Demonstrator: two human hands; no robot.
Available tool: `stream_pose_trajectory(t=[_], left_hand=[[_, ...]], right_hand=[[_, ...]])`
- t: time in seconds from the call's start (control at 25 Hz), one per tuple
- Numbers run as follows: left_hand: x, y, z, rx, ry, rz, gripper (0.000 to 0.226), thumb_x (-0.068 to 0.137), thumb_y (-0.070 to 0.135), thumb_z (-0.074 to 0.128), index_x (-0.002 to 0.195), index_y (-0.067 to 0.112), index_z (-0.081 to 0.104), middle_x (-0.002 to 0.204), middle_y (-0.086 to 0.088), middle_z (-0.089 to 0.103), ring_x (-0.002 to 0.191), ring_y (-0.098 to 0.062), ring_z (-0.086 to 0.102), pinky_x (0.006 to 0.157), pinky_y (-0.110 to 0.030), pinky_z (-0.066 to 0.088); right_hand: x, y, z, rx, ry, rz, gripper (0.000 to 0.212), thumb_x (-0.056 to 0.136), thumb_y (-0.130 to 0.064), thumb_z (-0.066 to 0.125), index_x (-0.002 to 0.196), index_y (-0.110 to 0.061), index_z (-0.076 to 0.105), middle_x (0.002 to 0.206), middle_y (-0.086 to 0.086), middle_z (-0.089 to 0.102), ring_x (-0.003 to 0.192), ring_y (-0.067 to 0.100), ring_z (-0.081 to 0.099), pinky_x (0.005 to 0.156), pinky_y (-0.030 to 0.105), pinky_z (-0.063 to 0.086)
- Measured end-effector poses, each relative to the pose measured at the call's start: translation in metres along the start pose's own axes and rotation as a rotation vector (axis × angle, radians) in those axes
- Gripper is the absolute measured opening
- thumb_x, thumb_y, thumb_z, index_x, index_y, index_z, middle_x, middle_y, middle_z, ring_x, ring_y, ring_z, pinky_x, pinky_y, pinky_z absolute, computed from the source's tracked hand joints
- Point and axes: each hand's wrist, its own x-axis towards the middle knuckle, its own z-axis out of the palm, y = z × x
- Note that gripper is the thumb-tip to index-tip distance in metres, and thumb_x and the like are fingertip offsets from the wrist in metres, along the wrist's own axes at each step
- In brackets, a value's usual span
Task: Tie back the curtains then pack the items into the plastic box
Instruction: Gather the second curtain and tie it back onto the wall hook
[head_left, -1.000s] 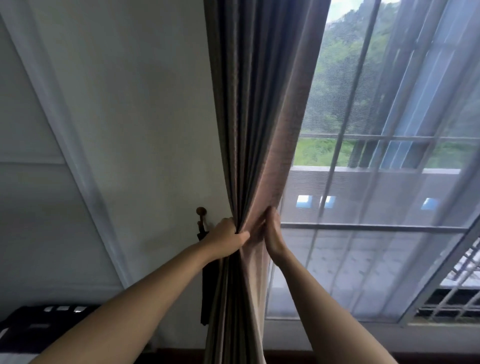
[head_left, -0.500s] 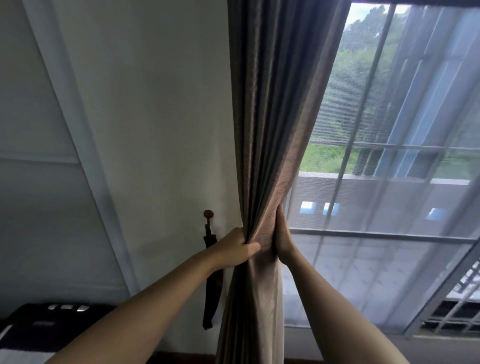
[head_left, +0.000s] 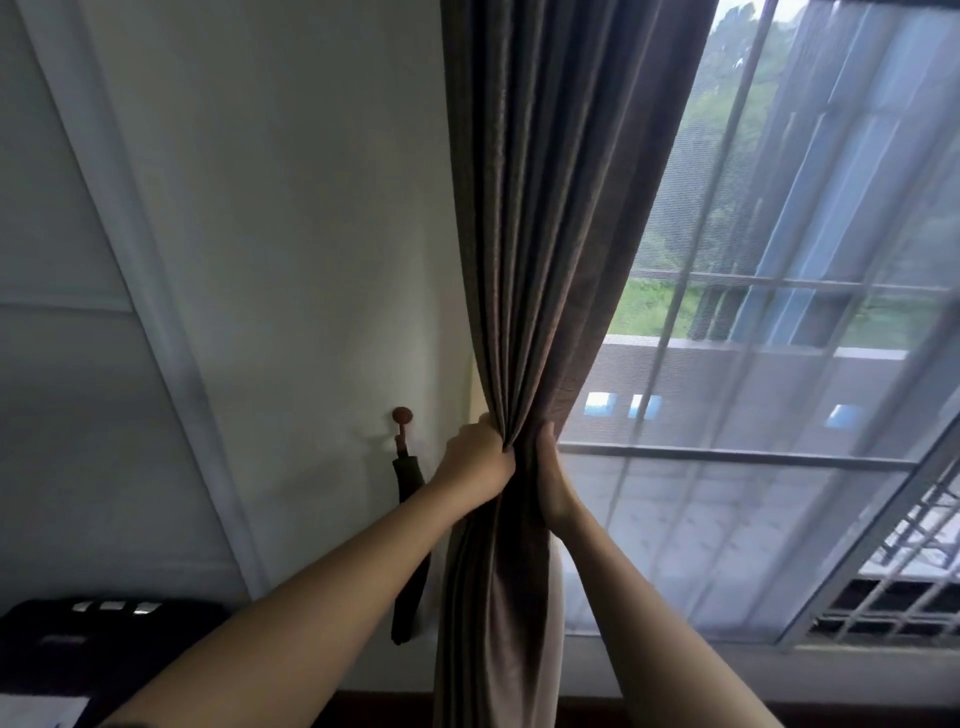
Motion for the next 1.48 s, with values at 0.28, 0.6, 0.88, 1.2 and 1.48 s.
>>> stream_pose_trajectory(t=[0.28, 0.6, 0.88, 1.2, 1.48], left_hand=[[0.018, 0.013, -0.022, 0.369, -0.183, 0.09, 0.034, 0.095, 0.026, 0.046, 0.118, 0.004, 0.055, 0.102, -0.011, 0.06, 0.084, -0.021, 0.057, 0.07, -0.028, 0.044], [0.025, 0.026, -0.029, 0.138, -0.508, 0.01, 0.04, 0.078, 0.014, 0.058, 0.116, 0.002, 0.06, 0.117, -0.012, 0.06, 0.084, -0.023, 0.07, 0.076, -0.034, 0.06], [0.017, 0.016, -0.015, 0.234, -0.292, 0.207, 0.071, 0.061, 0.064, 0.072, 0.122, 0.03, 0.057, 0.12, 0.006, 0.057, 0.11, -0.016, 0.056, 0.092, -0.033, 0.05], [0.003, -0.007, 0.021, -0.381, 0.057, 0.121, 0.053, 0.057, 0.031, 0.084, 0.103, 0.016, 0.063, 0.089, 0.011, 0.065, 0.083, -0.002, 0.063, 0.07, -0.011, 0.05], [-0.002, -0.056, -0.026, -0.419, 0.269, 0.023, 0.034, 0.051, 0.021, 0.072, 0.081, 0.009, 0.061, 0.078, -0.001, 0.063, 0.064, -0.002, 0.061, 0.054, -0.016, 0.049]], right_hand=[[-0.022, 0.026, 0.004, 0.023, -0.086, 0.031, 0.065, 0.066, -0.044, 0.072, 0.121, -0.013, 0.056, 0.111, 0.004, 0.067, 0.107, 0.016, 0.064, 0.089, 0.03, 0.052], [-0.033, 0.03, 0.024, 0.071, 0.05, -0.056, 0.038, 0.063, 0.009, 0.078, 0.095, 0.006, 0.058, 0.079, 0.013, 0.064, 0.072, 0.019, 0.064, 0.065, 0.029, 0.054], [-0.036, 0.035, 0.031, 0.009, 0.077, -0.067, 0.026, 0.053, 0.005, 0.057, 0.078, 0.002, 0.053, 0.066, 0.013, 0.052, 0.059, 0.016, 0.053, 0.052, 0.032, 0.044], [-0.045, 0.044, 0.048, 0.111, -0.002, -0.134, 0.036, 0.065, 0.005, 0.073, 0.095, -0.014, 0.066, 0.095, 0.005, 0.072, 0.094, 0.02, 0.07, 0.077, 0.031, 0.056], [-0.034, 0.042, 0.086, 0.446, -0.293, 0.019, 0.075, 0.075, -0.05, 0.068, 0.129, -0.004, 0.044, 0.111, 0.001, 0.07, 0.11, 0.013, 0.062, 0.092, 0.028, 0.049]])
